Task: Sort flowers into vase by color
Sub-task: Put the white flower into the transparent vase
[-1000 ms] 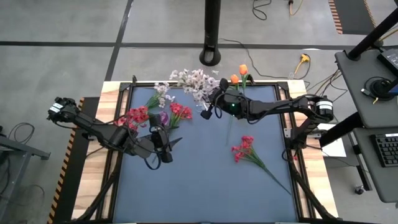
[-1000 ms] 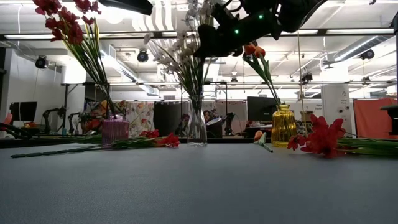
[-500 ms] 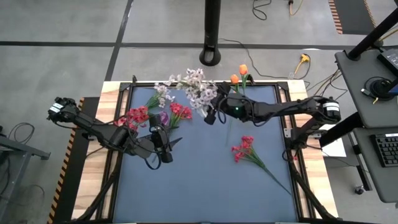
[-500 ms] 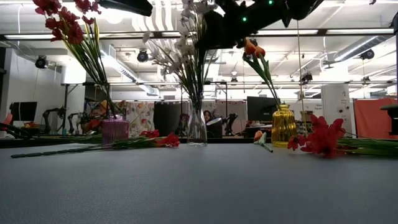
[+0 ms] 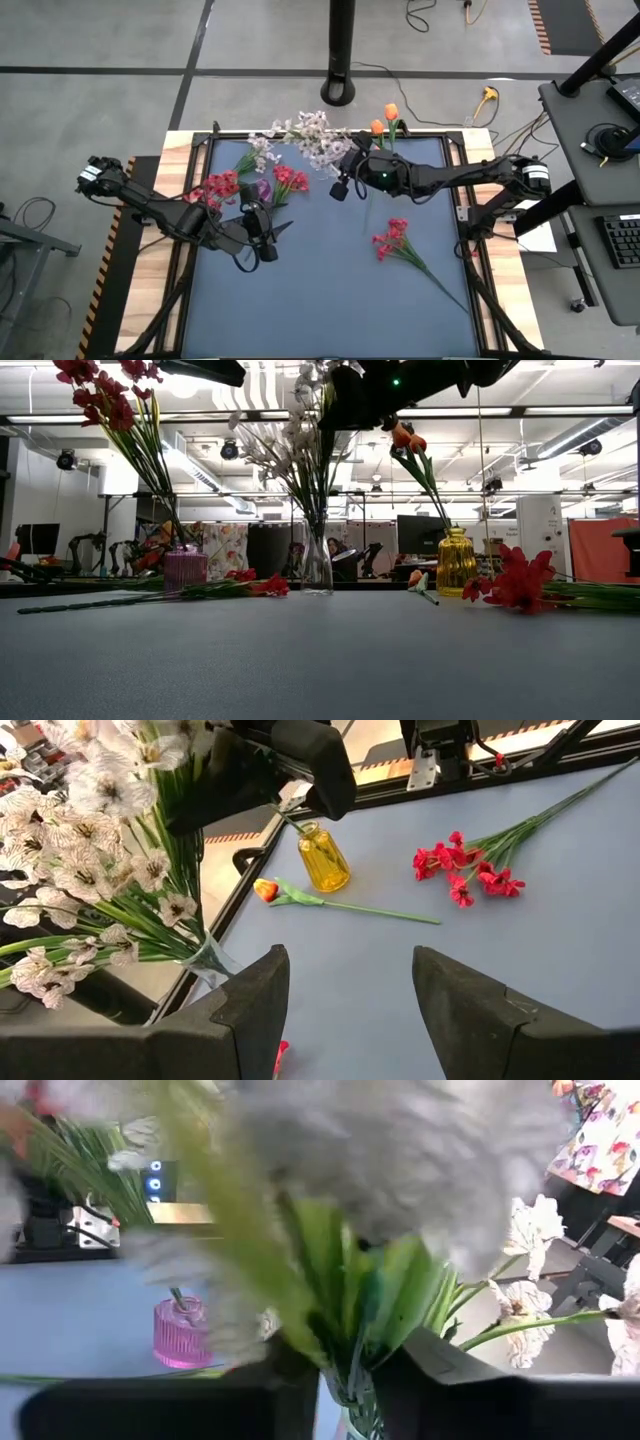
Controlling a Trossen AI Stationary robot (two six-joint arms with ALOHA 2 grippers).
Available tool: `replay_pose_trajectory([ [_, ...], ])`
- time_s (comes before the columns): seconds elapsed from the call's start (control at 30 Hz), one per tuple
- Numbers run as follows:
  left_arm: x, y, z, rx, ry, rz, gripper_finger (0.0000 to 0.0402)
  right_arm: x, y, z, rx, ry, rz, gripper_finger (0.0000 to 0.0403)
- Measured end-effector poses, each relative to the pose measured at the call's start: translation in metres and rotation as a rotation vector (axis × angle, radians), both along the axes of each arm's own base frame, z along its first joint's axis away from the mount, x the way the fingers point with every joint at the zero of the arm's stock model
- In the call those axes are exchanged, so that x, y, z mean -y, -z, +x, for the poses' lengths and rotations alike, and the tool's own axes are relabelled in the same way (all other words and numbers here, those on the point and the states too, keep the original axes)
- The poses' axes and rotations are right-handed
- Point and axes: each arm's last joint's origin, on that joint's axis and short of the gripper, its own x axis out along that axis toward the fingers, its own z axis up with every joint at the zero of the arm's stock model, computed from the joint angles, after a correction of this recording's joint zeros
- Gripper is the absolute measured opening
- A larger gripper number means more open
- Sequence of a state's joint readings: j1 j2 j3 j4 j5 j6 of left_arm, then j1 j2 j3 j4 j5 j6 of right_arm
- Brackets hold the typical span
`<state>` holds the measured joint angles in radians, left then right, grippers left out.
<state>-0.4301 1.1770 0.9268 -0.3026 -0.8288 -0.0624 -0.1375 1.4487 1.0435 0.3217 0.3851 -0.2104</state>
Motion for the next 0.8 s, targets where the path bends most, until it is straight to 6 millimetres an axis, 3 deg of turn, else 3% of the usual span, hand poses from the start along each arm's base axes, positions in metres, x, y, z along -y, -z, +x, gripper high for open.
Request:
replay_pose_trajectory([
  [0.17, 0.000, 0.000, 0.000, 0.000, 0.000, 0.000, 0.0196, 0.002, -0.002, 0.000, 0.007, 0.004, -0.017, 0.0018],
  [0.43, 0.000, 0.000, 0.000, 0.003, 0.000, -0.001, 0.0196, 0.015, -0.002, -0.002, 0.022, 0.042, -0.012, 0.0029],
  [0.8, 0.000, 0.000, 0.000, 0.002, 0.000, -0.001, 0.0196, 0.019, 0.007, 0.003, -0.014, 0.043, -0.032, 0.0031],
])
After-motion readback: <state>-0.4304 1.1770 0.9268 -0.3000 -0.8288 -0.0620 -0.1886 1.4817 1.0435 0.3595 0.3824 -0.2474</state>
